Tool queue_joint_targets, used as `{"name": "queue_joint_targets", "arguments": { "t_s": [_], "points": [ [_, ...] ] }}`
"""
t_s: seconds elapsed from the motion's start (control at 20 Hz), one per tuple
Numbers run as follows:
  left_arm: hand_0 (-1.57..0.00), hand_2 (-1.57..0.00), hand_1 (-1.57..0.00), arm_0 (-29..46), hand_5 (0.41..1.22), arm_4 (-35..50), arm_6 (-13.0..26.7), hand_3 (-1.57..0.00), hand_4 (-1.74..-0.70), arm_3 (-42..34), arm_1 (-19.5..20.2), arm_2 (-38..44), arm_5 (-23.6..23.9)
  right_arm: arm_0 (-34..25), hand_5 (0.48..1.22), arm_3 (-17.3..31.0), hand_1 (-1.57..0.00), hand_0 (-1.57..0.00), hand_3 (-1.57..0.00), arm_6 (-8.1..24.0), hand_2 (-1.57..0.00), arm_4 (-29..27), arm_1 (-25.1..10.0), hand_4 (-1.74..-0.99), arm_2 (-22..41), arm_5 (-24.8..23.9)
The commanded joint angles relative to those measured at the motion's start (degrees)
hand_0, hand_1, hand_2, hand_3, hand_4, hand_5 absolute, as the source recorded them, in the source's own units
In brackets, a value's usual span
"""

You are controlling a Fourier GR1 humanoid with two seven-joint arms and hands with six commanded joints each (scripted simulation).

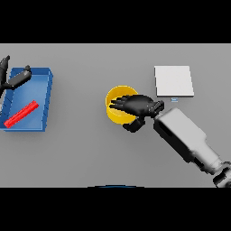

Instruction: Pick up the red beaker and tilt it to pour out 1 green nut into yellow bowl. Pick up the yellow bowl and place it on the metallic measuring scale.

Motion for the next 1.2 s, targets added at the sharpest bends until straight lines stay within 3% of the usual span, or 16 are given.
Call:
{"name": "queue_joint_targets", "arguments": {
  "t_s": [0.0, 0.1, 0.25, 0.35, 0.45, 0.55, 0.75, 0.9, 0.95, 1.05, 1.15],
  "points": [
    [0.00, 0.00, 0.00, -0.43, 0.725, -0.15, 0.27, 0.00, -0.79, 0.59, -0.40, -0.03, 0.08, -0.52, 0.784, 0.40, -0.04, -0.02, -0.09, 0.14, -0.07, 0.27, -0.06, -1.339, 0.10, 0.06],
    [0.00, 0.00, 0.00, -0.05, 0.722, 0.33, -0.60, 0.00, -0.79, 0.31, 0.45, 0.66, -0.01, -0.63, 0.900, 0.31, -0.24, -0.26, -0.25, -0.37, -0.23, 1.03, -0.28, -1.387, 0.97, 0.08],
    [0.00, 0.00, 0.00, 0.30, 0.726, 0.86, -0.31, 0.00, -0.80, -0.65, 0.83, 0.85, -0.12, -0.23, 1.057, -0.73, -0.85, -0.89, -0.59, -0.24, -0.81, 0.39, -0.84, -1.534, 1.19, 2.37],
    [0.00, 0.00, 0.00, -0.01, 0.728, 0.44, 0.55, 0.00, -0.80, -0.86, 0.92, 0.61, 0.21, -0.77, 1.116, -0.21, -1.11, -1.14, -0.87, -1.34, -1.09, -0.28, -1.31, -1.604, 1.44, 3.83],
    [0.00, 0.00, 0.00, 0.02, 0.727, 0.50, -0.02, 0.00, -0.80, -0.33, 0.91, 0.79, 0.08, -0.33, 1.154, -1.00, -1.27, -1.29, -1.02, -0.65, -1.26, -0.77, -1.63, -1.649, 1.52, 4.01],
    [0.00, 0.00, 0.00, -0.28, 0.725, 0.78, -0.40, 0.00, -0.80, -0.15, 0.65, 1.06, 0.03, -0.06, 1.178, -2.17, -1.38, -1.39, -1.14, -0.39, -1.31, -1.60, -2.31, -1.682, 1.34, 4.89],
    [0.00, 0.00, 0.00, -0.35, 0.725, 0.46, -0.20, 0.00, -0.81, -0.32, 0.25, 0.61, 0.20, -0.76, 1.203, -2.19, -1.49, -1.50, -1.18, -0.81, -1.45, -1.93, -2.88, -1.717, 1.04, 4.53],
    [0.00, 0.00, 0.00, 0.30, 0.724, 0.37, -0.58, 0.00, -0.80, -1.28, 1.20, 0.59, 0.19, -1.32, 1.212, -5.01, -1.53, -1.53, -1.19, -0.36, -1.49, -3.57, -4.09, -1.729, -0.12, 6.10],
    [0.00, 0.00, 0.00, 0.55, 0.723, 0.61, 0.03, 0.00, -0.80, -1.85, 1.15, 0.68, 0.65, -1.99, 1.214, -5.70, -1.54, -1.54, -1.27, -0.20, -1.47, -4.06, -5.07, -1.731, -0.67, 7.21],
    [0.00, 0.00, 0.00, 0.81, 0.721, 0.25, 0.03, 0.00, -0.80, -2.86, 1.61, 0.34, 0.77, -2.32, 1.216, -8.68, -1.55, -1.55, -1.38, 1.33, -1.51, -4.75, -6.38, -1.731, -1.40, 8.83],
    [0.00, 0.00, 0.00, 0.62, 0.719, 0.47, 0.79, 0.00, -0.80, -2.29, 1.21, 0.32, 0.62, -2.85, 1.218, -11.56, -1.56, -1.56, -1.35, 3.65, -1.53, -5.53, -7.68, -1.728, -2.84, 10.10]
  ]
}}
